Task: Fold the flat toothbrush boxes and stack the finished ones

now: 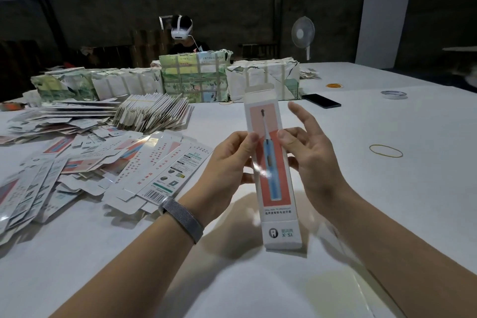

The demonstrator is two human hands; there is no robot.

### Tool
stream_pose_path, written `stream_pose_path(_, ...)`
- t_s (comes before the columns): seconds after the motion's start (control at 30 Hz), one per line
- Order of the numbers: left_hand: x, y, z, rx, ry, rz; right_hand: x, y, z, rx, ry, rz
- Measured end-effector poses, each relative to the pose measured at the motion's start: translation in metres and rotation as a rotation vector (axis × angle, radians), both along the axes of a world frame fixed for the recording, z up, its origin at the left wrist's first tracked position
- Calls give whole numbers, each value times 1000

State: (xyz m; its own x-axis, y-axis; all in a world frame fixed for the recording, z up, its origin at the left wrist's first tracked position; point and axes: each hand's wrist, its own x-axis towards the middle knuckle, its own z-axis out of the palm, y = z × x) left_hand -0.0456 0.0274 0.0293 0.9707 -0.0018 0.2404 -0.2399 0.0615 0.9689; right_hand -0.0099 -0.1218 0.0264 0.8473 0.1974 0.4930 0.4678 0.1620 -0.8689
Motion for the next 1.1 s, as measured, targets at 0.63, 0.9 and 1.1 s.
stream_pose_path(0.63, -8, -3, 3, 168, -56, 61, 3, 1, -6, 17, 89, 30)
stream_pose_path(0.9, -6, 2, 4, 192, -121, 15, -1, 0, -4, 24, 72, 63)
stream_pose_path(1.1, -9, 1, 5, 191, -132, -69, 1, -3, -1, 87, 42, 33)
